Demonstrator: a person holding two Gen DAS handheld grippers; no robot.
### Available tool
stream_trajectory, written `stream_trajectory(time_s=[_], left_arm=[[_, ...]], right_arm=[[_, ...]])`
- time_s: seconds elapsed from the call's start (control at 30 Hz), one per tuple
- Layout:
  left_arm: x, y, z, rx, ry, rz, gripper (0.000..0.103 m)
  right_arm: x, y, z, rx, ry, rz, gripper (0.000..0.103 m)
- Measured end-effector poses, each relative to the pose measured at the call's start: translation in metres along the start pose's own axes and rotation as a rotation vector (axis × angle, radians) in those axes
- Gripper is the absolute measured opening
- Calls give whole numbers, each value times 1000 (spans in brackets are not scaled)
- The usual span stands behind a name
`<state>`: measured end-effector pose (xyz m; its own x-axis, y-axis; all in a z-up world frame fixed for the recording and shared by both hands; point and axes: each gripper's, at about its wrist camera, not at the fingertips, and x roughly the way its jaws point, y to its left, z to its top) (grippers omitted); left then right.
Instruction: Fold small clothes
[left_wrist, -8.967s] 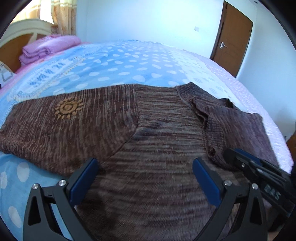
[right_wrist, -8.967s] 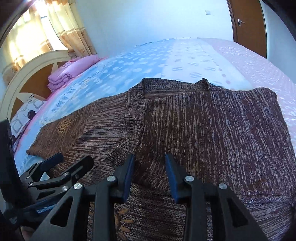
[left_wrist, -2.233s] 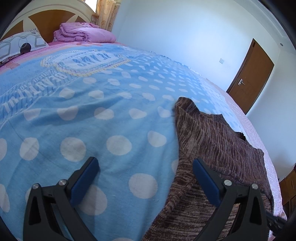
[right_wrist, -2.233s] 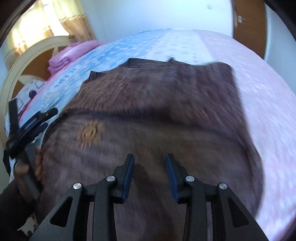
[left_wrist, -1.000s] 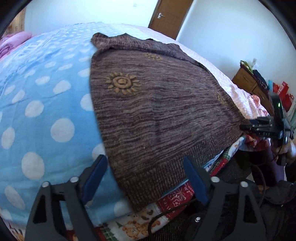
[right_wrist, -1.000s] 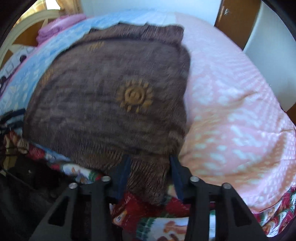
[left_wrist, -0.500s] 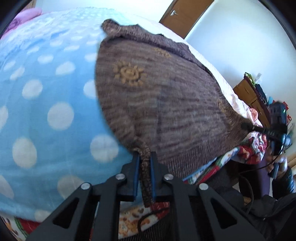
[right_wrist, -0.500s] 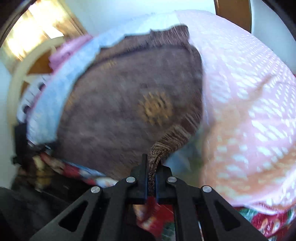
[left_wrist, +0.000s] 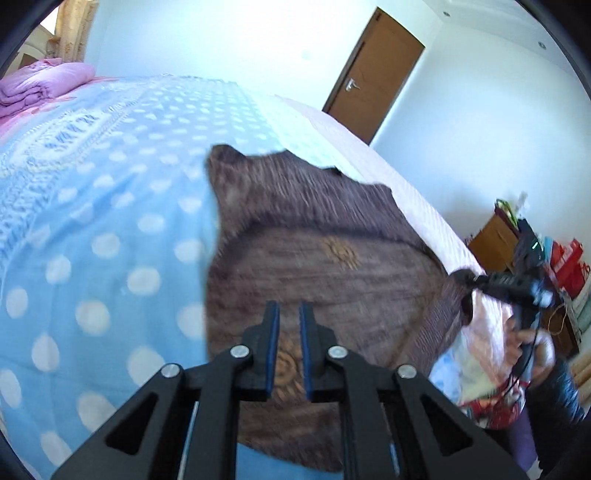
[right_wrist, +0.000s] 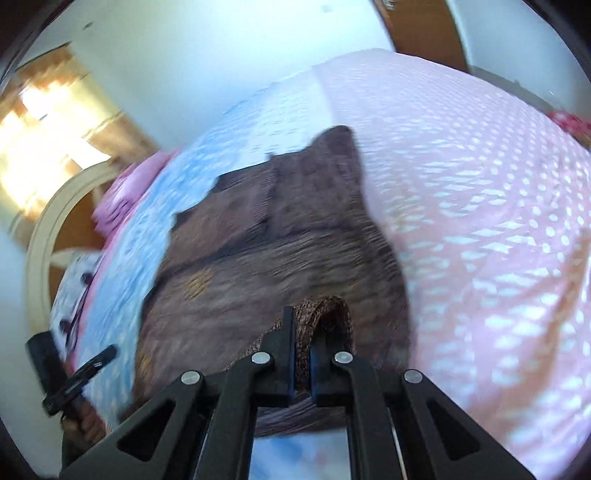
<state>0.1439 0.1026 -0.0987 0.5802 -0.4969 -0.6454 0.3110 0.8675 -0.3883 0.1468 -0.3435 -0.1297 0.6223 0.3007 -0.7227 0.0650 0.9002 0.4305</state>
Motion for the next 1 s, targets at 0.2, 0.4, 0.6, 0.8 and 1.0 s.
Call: stream_trajectory(time_s=[0.2,0.4,0.6,0.8,1.0], left_arm=[[-14,4,-11,164,78,-37,68],[-14,-29,-47,417,187,-164,81],[33,-59,-63,612,282,-180,72],[39,-71,-80,705,248,-194,30],[24,-68,-85,678,212,-220,14]], right_arm=[[26,-14,-8,25,19,-27,5],[29,-13,-8,25,27,-15,5],[30,-8,-9,8,38,-41,5],[30,-7,-9,15,41,-48,6],[31,-6,-9,10,42,-50,6]])
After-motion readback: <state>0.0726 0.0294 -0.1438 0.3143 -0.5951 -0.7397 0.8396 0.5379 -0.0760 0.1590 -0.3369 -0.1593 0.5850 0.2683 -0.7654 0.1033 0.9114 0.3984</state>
